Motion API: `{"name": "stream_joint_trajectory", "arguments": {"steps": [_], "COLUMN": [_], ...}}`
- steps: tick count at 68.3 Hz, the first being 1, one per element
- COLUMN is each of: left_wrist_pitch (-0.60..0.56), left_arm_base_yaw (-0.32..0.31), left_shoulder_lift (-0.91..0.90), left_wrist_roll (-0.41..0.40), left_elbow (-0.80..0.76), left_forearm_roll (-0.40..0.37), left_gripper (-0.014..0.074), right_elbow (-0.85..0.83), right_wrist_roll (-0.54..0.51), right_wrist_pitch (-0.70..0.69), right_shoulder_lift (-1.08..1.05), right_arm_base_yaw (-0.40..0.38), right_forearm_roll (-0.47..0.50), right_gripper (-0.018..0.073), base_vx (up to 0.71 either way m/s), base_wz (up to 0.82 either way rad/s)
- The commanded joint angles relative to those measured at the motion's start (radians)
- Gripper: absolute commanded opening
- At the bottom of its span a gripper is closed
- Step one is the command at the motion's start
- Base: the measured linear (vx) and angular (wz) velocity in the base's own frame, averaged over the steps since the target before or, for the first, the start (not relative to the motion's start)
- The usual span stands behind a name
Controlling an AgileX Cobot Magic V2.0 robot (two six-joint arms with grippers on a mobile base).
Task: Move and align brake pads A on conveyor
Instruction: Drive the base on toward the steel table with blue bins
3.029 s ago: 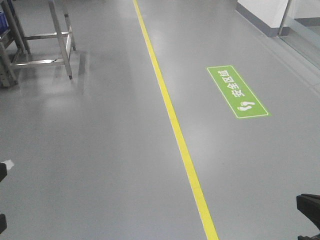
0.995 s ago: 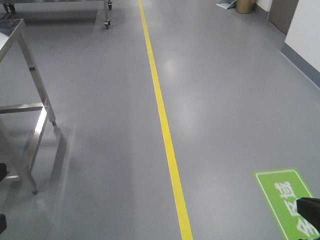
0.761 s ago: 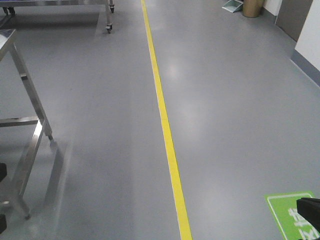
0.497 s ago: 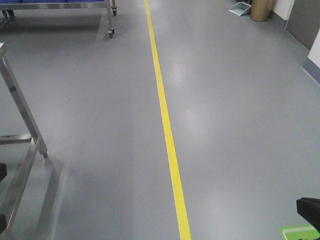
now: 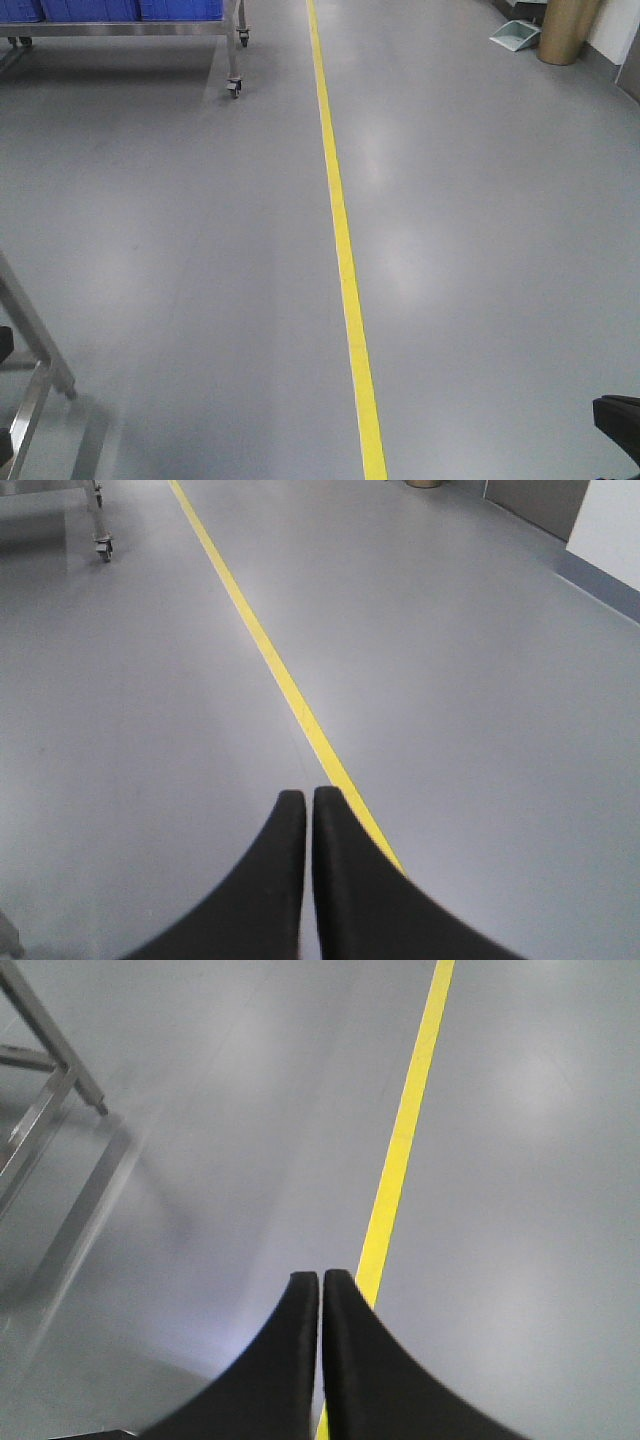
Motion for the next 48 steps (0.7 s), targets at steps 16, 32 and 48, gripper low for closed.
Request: {"name": "stream_joint_trajectory", "arguments": {"steps": [16,32,48], "left_wrist_pitch": [-0.069,-0.069,-0.069], "left_arm_base_yaw": [-0.005,-0.005,-0.005], "left_shoulder_lift": [0.004,0.004,0.004], "left_wrist_roll": [-0.001,-0.001,-0.001], "left_elbow": [-0.026,-0.026,-0.026], "left_forearm_roll": [0.004,0.004,0.004], "left_gripper": [-0.0006,-0.0006,-0.0006], "right_elbow": [-0.025,-0.025,-0.025], "right_wrist_roll": [-0.006,-0.006,-0.006], "right_wrist_pitch": [-0.057,-0.057,-0.057], "right_shoulder_lift": [0.002,0.002,0.002], "right_arm_base_yaw": [-0.001,-0.001,-0.001], "right_forearm_roll": [0.006,0.006,0.006], "right_gripper": [-0.0008,-0.0008,-0.0008], "base_vx": [0.66,0.62,0.55], "base_wz": [0.02,0.00,0.04]}}
